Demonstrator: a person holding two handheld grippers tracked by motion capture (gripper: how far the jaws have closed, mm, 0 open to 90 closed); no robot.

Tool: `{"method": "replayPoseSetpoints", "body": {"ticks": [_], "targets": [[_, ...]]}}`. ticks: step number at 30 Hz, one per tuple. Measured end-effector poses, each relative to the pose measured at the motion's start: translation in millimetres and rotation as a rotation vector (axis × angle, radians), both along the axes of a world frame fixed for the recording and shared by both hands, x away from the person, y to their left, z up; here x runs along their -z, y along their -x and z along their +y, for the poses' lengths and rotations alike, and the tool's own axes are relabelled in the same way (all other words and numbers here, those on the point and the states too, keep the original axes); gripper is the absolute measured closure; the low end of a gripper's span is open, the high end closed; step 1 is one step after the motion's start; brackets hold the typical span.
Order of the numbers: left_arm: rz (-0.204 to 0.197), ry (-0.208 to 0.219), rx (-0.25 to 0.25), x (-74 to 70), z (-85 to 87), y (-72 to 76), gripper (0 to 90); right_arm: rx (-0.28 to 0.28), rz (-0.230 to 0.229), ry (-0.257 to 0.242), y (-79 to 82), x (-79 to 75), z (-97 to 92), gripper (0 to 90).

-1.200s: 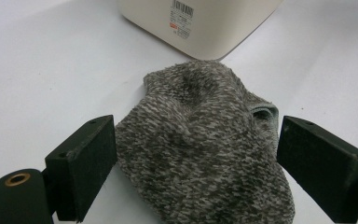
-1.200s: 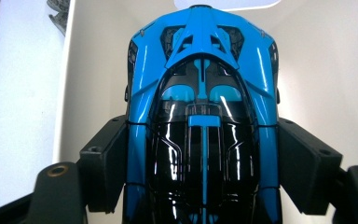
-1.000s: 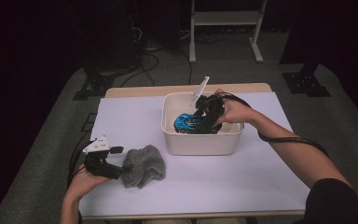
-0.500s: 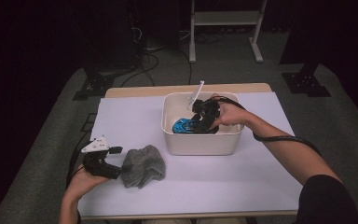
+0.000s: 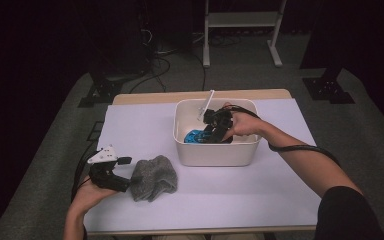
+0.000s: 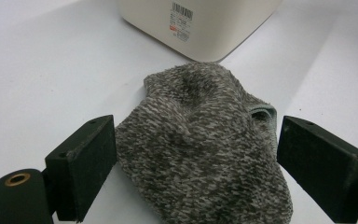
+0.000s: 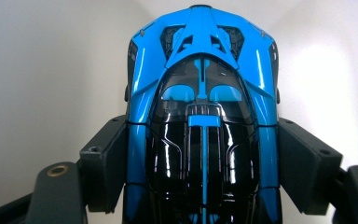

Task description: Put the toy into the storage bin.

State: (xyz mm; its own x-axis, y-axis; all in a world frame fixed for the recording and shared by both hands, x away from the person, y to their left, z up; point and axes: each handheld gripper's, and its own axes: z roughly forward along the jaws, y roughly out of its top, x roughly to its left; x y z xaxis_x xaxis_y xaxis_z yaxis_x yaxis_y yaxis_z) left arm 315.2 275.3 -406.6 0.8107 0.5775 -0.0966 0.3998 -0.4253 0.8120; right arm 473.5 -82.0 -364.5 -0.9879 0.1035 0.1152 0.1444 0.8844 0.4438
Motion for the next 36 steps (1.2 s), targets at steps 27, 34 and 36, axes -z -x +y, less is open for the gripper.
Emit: {"method": "replayPoseSetpoints", "body": {"ticks": [27, 34, 36], "targets": [[-0.016, 0.007, -0.002, -4.2, 2.8, 2.2, 11.1, -0.019, 0.018, 0.083, -0.3, 12.6, 8.5, 25.1], [-0.017, 0.012, -0.005, -4.8, 3.4, 3.0, 11.1, -0.023, 0.017, 0.097, -0.5, 14.9, 9.0, 25.1], [-0.017, 0.011, -0.005, -4.9, 3.3, 3.1, 11.1, -0.022, 0.017, 0.099, -0.2, 14.9, 9.0, 25.1]]}}
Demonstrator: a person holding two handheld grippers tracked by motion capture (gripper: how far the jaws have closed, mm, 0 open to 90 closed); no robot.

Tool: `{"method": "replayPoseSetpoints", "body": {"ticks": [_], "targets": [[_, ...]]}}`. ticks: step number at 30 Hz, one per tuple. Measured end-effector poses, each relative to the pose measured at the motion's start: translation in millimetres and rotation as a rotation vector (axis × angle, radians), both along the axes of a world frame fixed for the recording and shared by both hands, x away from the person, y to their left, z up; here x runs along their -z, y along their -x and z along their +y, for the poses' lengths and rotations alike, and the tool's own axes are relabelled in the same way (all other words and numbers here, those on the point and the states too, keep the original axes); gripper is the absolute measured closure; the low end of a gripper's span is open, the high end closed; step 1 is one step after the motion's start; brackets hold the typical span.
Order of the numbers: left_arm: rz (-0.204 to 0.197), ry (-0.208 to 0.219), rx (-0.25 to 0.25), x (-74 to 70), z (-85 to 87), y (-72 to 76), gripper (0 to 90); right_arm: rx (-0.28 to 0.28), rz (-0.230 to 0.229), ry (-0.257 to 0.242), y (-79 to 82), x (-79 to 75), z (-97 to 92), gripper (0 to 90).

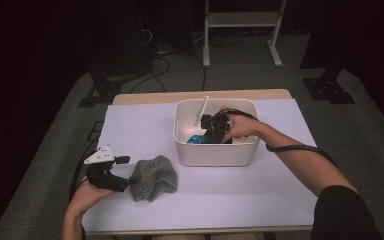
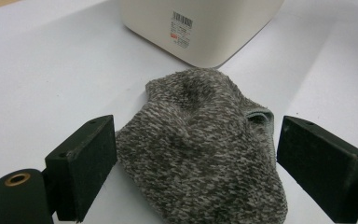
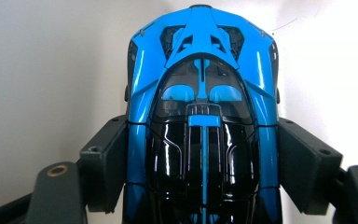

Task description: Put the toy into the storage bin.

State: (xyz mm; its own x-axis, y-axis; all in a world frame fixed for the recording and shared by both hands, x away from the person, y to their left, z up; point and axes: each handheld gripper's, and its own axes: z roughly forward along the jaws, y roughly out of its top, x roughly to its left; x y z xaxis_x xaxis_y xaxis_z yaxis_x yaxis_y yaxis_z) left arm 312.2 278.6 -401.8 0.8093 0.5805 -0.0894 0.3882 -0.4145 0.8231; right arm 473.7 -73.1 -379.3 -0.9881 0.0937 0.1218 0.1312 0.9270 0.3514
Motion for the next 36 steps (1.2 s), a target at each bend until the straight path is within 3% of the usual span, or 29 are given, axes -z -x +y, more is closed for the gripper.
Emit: {"method": "replayPoseSetpoints", "body": {"ticks": [14, 18, 21, 28, 32, 36], "targets": [[-0.009, 0.004, 0.003, -2.3, 0.2, 1.1, 11.1, 0.002, 0.000, 0.006, 0.2, 2.0, 0.4, 25.0], [-0.008, 0.007, 0.007, -2.4, -0.7, 0.8, 11.0, 0.011, 0.028, 0.021, -1.3, 3.8, 0.2, 25.7], [-0.007, 0.004, 0.009, -1.9, -0.3, 0.4, 11.1, 0.003, -0.009, 0.058, 0.8, 9.9, 0.2, 25.6], [-0.016, 0.012, 0.008, -4.9, -0.6, 2.4, 11.1, 0.002, -0.031, 0.100, 2.2, 11.0, 1.5, 25.1], [-0.014, 0.008, 0.011, -4.4, -1.4, 2.6, 11.1, -0.006, -0.034, 0.062, 0.9, 6.1, -0.4, 19.8], [-0.013, 0.008, 0.014, -3.3, -2.3, 2.4, 11.1, 0.001, -0.048, 0.072, 0.4, 4.3, -1.0, 18.0]]}}
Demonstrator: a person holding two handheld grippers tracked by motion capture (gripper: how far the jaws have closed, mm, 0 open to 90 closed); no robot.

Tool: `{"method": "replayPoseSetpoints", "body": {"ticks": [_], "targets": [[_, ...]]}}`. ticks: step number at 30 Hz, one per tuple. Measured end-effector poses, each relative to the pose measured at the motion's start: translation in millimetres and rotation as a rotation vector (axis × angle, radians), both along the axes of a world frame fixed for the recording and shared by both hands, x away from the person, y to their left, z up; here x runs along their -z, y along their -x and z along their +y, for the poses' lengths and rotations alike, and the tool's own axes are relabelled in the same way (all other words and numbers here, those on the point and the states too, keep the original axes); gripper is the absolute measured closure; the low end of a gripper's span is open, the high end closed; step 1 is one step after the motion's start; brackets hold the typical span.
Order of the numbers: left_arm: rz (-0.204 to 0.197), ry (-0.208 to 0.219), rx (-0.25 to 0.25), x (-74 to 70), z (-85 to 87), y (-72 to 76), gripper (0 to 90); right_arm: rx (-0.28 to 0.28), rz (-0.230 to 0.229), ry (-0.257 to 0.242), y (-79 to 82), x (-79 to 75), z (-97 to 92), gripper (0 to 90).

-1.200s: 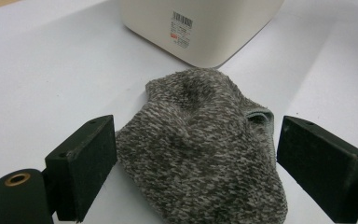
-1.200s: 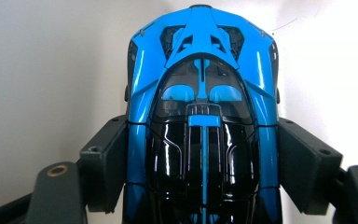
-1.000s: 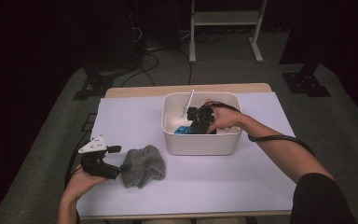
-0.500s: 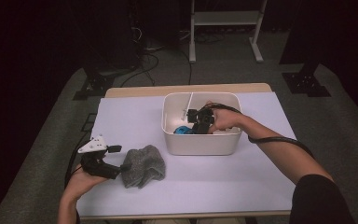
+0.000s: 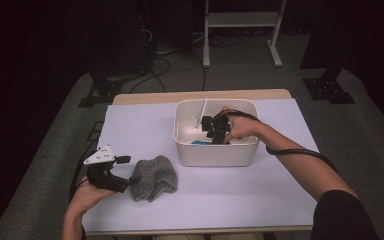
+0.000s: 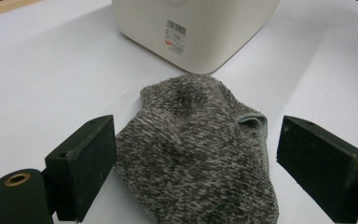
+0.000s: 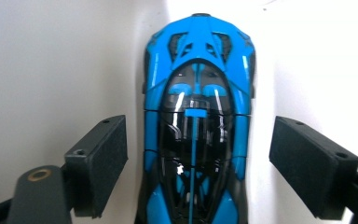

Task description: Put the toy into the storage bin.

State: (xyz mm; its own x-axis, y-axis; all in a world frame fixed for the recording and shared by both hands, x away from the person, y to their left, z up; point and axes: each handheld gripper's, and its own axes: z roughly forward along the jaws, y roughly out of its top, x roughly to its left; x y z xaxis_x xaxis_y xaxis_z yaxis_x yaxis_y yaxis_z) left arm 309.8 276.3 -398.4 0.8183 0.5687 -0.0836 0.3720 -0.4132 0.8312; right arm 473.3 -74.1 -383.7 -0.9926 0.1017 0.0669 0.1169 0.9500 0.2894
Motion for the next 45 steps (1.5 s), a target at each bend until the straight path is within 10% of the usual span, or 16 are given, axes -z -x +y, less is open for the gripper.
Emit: {"method": "replayPoseSetpoints", "body": {"ticks": [45], "targets": [[-0.014, 0.015, -0.013, -2.8, 3.3, 9.5, 10.2, 0.137, -0.024, -0.292, 16.8, -85.7, -65.2, 20.3]]}}
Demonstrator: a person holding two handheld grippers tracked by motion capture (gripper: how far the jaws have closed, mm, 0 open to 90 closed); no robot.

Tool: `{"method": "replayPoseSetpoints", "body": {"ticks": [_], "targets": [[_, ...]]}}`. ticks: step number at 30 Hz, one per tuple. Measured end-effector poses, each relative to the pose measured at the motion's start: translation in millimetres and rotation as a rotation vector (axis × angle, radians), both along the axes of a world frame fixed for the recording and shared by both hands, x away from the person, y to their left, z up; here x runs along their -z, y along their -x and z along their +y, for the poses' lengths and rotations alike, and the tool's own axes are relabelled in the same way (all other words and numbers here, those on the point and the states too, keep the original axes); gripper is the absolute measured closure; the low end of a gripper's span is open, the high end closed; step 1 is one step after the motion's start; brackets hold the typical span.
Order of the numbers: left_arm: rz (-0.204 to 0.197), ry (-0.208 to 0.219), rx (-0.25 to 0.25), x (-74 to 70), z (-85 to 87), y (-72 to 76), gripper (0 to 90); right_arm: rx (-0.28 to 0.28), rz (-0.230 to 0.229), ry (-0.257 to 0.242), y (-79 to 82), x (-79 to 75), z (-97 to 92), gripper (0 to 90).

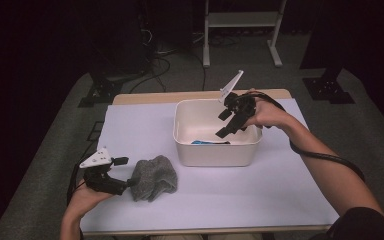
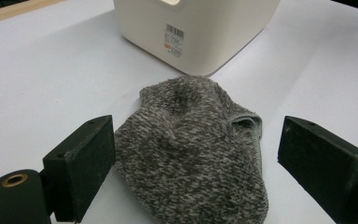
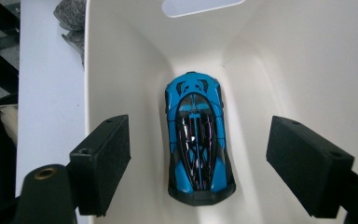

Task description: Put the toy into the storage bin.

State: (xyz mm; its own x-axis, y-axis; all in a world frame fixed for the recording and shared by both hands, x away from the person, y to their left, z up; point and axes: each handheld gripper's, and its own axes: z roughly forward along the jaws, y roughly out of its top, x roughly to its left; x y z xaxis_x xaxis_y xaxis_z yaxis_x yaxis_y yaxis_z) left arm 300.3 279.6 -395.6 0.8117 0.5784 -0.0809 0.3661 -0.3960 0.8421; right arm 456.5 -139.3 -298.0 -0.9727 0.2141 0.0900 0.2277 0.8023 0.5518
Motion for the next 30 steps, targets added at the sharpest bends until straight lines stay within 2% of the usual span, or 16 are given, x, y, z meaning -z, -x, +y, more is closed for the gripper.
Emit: {"method": "replayPoseSetpoints", "body": {"ticks": [13, 23, 30], "targets": [[0.003, -0.005, 0.008, 1.5, -3.7, -1.5, 10.2, 0.079, -0.027, -0.077, 14.4, -24.4, -42.9, 20.4], [-0.003, -0.005, 0.008, 2.4, -5.5, -1.7, 10.2, 0.131, -0.047, -0.111, 27.9, -29.9, -75.8, 20.4], [-0.005, -0.001, 0.006, 2.9, -6.3, -2.1, 10.2, 0.184, -0.051, -0.145, 38.6, -28.0, -102.0, 20.4]]}}
